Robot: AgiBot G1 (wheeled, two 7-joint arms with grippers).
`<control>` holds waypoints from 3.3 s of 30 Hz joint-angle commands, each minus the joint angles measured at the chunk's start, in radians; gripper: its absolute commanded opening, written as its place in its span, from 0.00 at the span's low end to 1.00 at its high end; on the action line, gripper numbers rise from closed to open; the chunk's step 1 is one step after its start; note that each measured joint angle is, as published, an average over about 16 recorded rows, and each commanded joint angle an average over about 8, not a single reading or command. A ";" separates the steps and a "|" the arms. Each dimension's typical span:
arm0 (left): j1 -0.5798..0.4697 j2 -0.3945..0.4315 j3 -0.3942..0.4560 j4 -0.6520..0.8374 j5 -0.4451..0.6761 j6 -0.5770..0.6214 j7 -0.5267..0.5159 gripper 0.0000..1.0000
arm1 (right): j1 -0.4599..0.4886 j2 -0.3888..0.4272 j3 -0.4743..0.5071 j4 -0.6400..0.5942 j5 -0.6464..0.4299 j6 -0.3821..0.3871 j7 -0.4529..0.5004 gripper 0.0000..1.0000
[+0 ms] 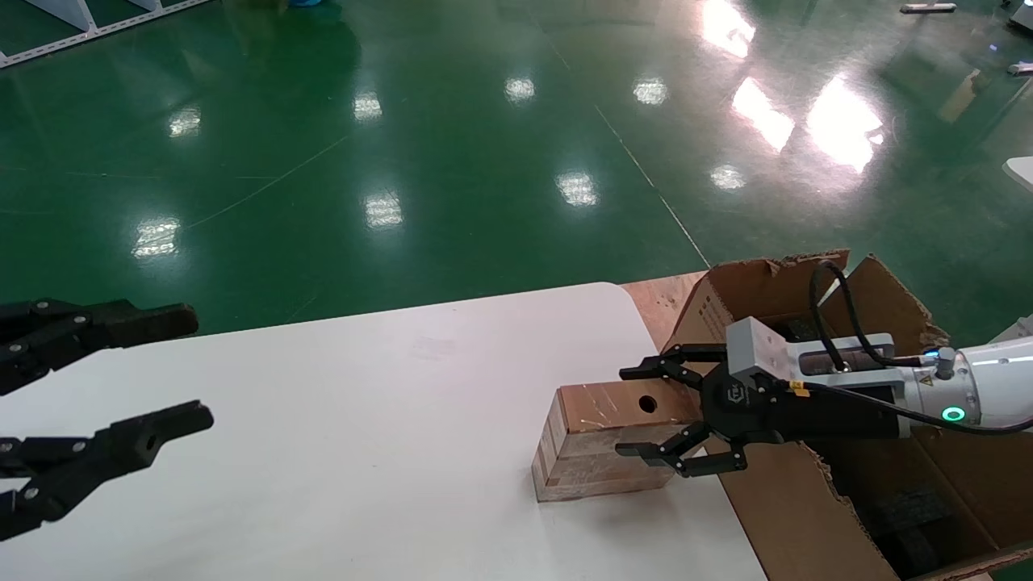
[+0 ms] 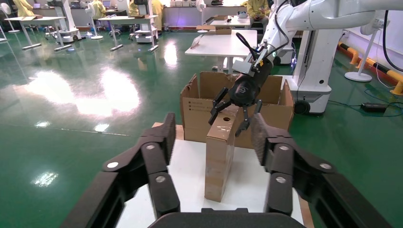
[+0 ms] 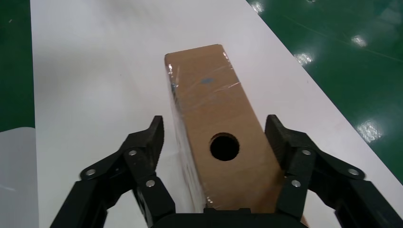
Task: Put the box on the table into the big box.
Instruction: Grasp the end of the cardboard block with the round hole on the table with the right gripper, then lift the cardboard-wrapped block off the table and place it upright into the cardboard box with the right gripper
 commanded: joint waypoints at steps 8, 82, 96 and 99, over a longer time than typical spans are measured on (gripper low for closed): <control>0.000 0.000 0.000 0.000 0.000 0.000 0.000 1.00 | -0.001 0.000 0.001 0.001 0.000 0.002 0.000 0.00; 0.000 0.000 0.000 0.000 0.000 0.000 0.000 1.00 | -0.446 0.277 -0.006 -0.419 0.722 0.206 0.146 0.00; 0.000 0.000 0.000 0.000 0.000 0.000 0.000 1.00 | -0.475 0.244 0.001 -0.472 0.732 0.238 0.190 0.00; 0.000 0.000 0.000 0.000 0.000 0.000 0.000 1.00 | -0.471 0.239 -0.001 -0.478 0.729 0.248 0.198 0.00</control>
